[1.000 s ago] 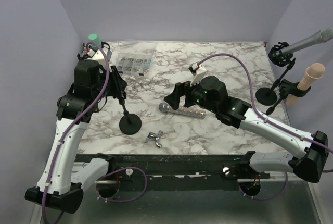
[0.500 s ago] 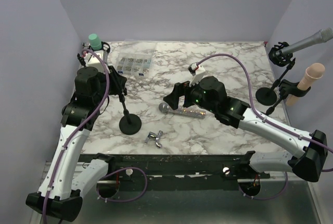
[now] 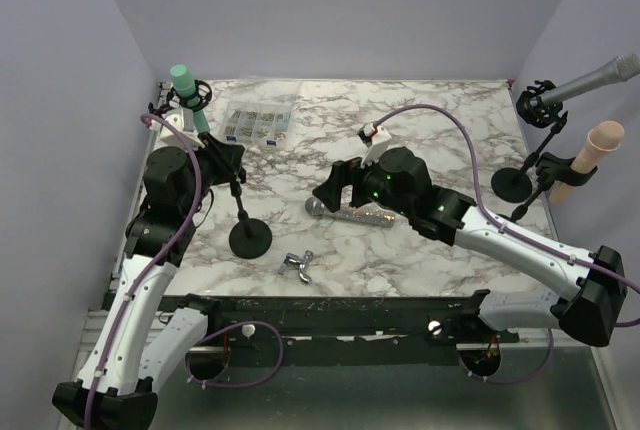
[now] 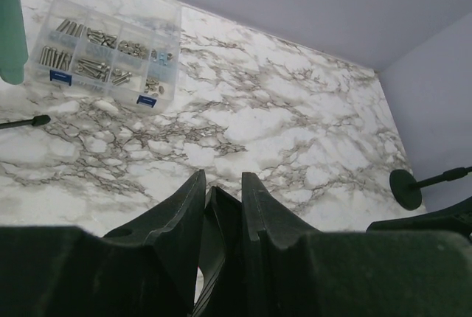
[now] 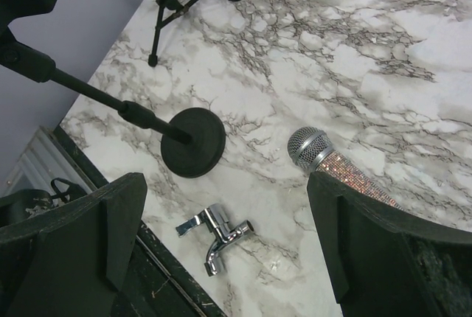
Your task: Remove the microphone from the stand
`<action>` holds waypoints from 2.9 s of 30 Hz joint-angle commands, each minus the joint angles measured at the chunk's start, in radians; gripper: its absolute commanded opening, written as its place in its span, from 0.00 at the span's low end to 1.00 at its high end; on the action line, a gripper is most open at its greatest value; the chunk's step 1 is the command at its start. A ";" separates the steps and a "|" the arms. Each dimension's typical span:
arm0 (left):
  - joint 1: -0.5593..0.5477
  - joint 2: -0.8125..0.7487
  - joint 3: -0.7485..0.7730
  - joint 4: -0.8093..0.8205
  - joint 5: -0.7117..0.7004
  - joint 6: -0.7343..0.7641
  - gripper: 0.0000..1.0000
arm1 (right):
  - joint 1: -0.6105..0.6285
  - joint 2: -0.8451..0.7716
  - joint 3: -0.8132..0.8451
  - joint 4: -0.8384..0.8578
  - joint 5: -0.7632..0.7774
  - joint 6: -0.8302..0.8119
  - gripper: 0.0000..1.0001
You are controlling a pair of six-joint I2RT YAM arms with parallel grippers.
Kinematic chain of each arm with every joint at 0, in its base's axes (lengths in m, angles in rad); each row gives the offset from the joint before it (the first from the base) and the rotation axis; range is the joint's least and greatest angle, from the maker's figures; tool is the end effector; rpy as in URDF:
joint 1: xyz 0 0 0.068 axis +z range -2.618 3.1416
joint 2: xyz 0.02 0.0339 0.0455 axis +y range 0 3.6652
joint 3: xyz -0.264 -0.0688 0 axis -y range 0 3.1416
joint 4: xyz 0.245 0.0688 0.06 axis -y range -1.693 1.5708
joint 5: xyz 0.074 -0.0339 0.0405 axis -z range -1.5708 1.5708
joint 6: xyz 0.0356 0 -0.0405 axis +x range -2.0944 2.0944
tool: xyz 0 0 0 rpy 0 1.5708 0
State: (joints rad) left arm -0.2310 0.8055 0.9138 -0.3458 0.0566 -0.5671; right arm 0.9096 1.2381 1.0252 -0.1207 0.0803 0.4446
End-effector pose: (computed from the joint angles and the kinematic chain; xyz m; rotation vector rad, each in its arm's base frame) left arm 0.1754 -0.0433 0.3642 -0.2689 1.8318 -0.6141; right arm 0.1799 0.2266 0.3341 -0.4038 1.9525 0.8264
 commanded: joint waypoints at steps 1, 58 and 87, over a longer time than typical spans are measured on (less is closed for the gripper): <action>-0.007 0.017 -0.154 -0.405 -0.047 0.014 0.24 | 0.000 0.007 -0.019 0.027 -0.015 0.010 1.00; -0.031 -0.301 -0.033 -0.404 -0.201 -0.022 0.99 | 0.005 0.180 0.002 0.257 -0.345 0.232 1.00; 0.309 0.284 0.443 -0.057 -0.078 0.299 0.96 | 0.005 0.132 0.043 0.064 -0.223 0.150 1.00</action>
State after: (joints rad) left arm 0.0711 1.0275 1.3380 -0.5671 -0.0589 -0.3294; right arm 0.9100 1.3914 1.0195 0.0181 -0.1993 0.6365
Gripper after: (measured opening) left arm 0.979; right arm 0.998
